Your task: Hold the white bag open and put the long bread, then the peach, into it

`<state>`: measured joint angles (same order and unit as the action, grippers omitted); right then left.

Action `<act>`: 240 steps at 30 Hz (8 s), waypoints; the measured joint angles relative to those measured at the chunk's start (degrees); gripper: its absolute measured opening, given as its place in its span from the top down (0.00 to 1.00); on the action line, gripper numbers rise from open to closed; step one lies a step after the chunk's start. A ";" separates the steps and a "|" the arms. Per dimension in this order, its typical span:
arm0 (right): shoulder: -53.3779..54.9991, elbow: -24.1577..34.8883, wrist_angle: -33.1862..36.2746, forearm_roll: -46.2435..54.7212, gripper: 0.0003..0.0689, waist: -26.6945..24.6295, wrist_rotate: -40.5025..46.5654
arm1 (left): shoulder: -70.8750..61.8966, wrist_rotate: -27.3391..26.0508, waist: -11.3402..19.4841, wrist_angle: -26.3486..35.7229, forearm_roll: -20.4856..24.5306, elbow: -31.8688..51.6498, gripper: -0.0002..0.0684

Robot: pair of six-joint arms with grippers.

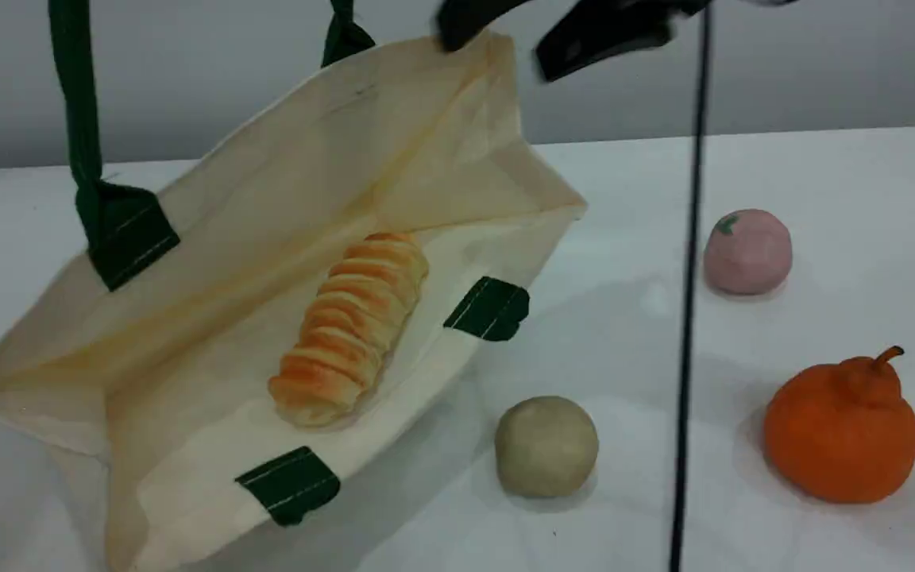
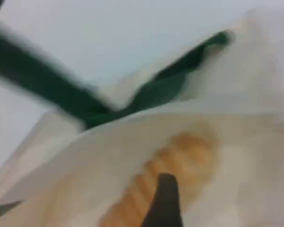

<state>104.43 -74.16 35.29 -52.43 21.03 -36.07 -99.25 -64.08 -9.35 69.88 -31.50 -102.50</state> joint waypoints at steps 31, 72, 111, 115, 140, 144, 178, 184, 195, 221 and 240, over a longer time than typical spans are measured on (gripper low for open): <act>13.47 0.00 -9.17 31.18 0.15 -12.48 13.71 | 0.00 0.29 0.00 0.09 -0.06 0.00 0.88; 22.95 -2.29 -15.27 37.81 0.65 -12.48 14.16 | 0.00 0.29 0.00 0.09 -0.08 0.00 0.88; -14.45 14.91 -8.25 44.04 0.65 -6.09 30.02 | -0.05 -0.20 0.00 0.09 -0.02 0.00 0.88; -20.50 19.96 -8.78 41.36 0.65 -1.35 30.02 | -0.05 -0.20 0.00 0.09 -0.08 0.00 0.88; -15.91 26.37 -33.21 28.66 0.66 25.97 30.02 | -0.05 -0.38 0.00 0.09 -1.92 0.00 0.88; -10.41 26.25 -38.89 28.48 0.66 25.91 30.02 | -0.05 -0.38 0.00 0.09 -1.86 0.00 0.88; 9.78 3.37 -29.87 28.20 0.13 25.86 29.56 | 0.00 -0.44 0.00 0.09 -1.71 0.00 0.88; 9.78 3.37 -28.94 28.44 0.03 25.79 29.56 | 0.00 -0.44 0.00 0.09 -1.71 0.00 0.88; 6.16 3.42 -23.42 32.29 0.09 23.12 29.41 | 0.00 -0.39 0.00 0.09 -1.68 0.00 0.88; -7.22 3.35 -8.85 45.55 0.14 -8.54 29.64 | 0.00 -0.33 0.00 0.09 -1.63 0.00 0.88; -7.74 3.31 -7.62 48.38 0.14 -13.68 29.54 | 0.05 0.52 0.00 -0.05 -10.56 0.00 0.31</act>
<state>96.69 -70.85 27.67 -4.05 7.35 -6.53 -99.20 -63.56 -9.35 69.83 -42.06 -102.50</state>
